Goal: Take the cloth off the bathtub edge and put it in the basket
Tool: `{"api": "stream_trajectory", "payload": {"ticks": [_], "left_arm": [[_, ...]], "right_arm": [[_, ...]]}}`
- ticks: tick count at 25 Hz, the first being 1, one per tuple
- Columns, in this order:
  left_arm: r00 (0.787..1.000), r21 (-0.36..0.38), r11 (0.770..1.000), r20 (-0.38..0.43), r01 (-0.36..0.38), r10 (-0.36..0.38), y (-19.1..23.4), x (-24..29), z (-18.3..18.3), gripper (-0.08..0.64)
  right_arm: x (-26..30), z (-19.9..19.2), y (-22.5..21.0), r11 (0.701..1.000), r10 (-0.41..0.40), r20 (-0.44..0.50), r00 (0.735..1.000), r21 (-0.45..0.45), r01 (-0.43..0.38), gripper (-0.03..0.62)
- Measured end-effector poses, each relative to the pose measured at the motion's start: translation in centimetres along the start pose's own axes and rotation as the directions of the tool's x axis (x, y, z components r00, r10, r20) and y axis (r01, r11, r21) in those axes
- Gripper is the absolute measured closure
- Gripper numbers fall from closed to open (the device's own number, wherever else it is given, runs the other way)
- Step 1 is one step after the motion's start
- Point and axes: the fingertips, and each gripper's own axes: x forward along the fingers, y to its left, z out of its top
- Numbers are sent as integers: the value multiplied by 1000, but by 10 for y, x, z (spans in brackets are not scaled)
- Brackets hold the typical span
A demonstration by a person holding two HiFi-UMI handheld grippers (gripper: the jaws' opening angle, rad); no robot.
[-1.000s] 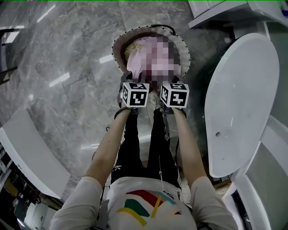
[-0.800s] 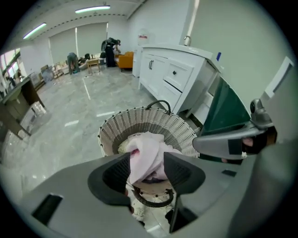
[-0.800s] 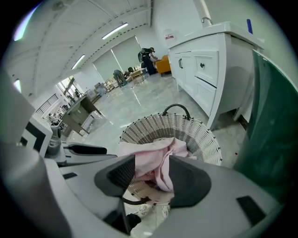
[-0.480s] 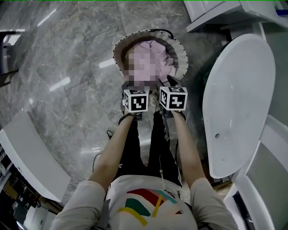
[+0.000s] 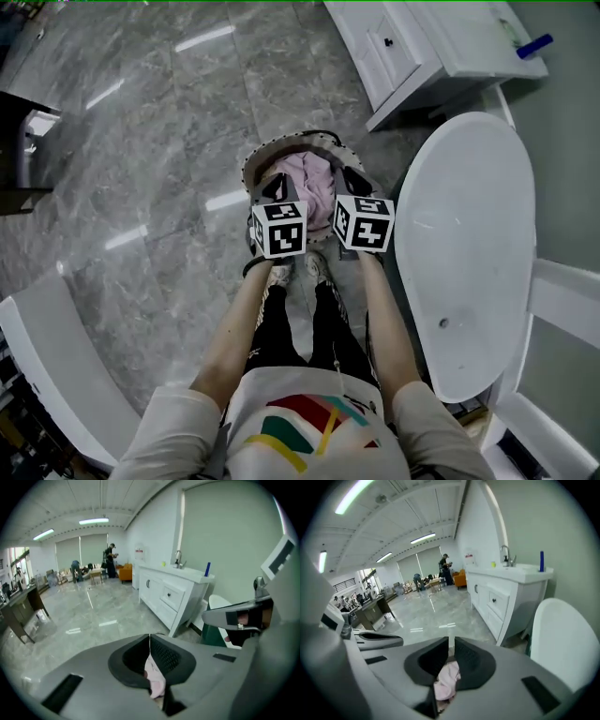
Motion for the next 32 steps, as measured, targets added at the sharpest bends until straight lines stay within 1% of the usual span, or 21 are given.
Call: {"api": "stream_trajectory", "payload": {"ticks": [1, 3, 5, 8, 10, 12, 14, 16, 18, 21, 24, 26, 29, 32], "left_arm": [[999, 14, 1000, 51, -7, 6, 0, -15, 24, 540], [990, 33, 999, 140, -7, 2, -4, -49, 67, 541], [979, 31, 1000, 206, 6, -12, -10, -89, 100, 541], [958, 31, 999, 285, 23, -31, -16, -149, 137, 541], [949, 46, 999, 314, 26, -39, -22, -183, 148, 541], [940, 79, 996, 337, 35, -60, -30, -212, 150, 541], [929, 125, 992, 363, 34, -77, -34, -235, 147, 543], [923, 142, 989, 373, 41, -92, -36, -247, 141, 542], [925, 120, 991, 366, 62, -102, -36, -253, 132, 541], [934, 81, 994, 343, 78, -101, -35, -251, 118, 541], [941, 81, 993, 322, 83, -104, -38, -245, 112, 541], [941, 85, 993, 323, 78, -101, -39, -245, 114, 541], [938, 82, 993, 332, 79, -102, -40, -246, 119, 542], [940, 86, 993, 326, 78, -102, -39, -245, 121, 542]], "right_arm": [[-14, 23, 3, 1000, -6, 39, 999, -7, 6, 546], [-45, 66, 12, 1000, -7, 117, 993, -18, 9, 565], [-84, 100, 26, 999, 8, 194, 981, -41, 0, 579], [-141, 137, 53, 995, 34, 301, 953, -103, -2, 580], [-177, 149, 67, 991, 33, 342, 939, -136, 14, 581], [-207, 150, 79, 989, 33, 352, 935, -148, 21, 581], [-231, 145, 89, 990, 43, 356, 934, -144, 9, 581], [-246, 136, 94, 991, 53, 364, 930, -135, -4, 581], [-253, 125, 92, 991, 48, 366, 929, -137, 3, 581], [-256, 106, 84, 992, 33, 344, 938, -125, 10, 581], [-254, 93, 77, 996, 28, 316, 948, -93, 2, 581], [-254, 88, 74, 996, 24, 308, 951, -86, 3, 581], [-255, 86, 72, 997, 22, 304, 952, -82, 4, 581], [-256, 90, 69, 998, 20, 312, 950, -70, 2, 581]]}}
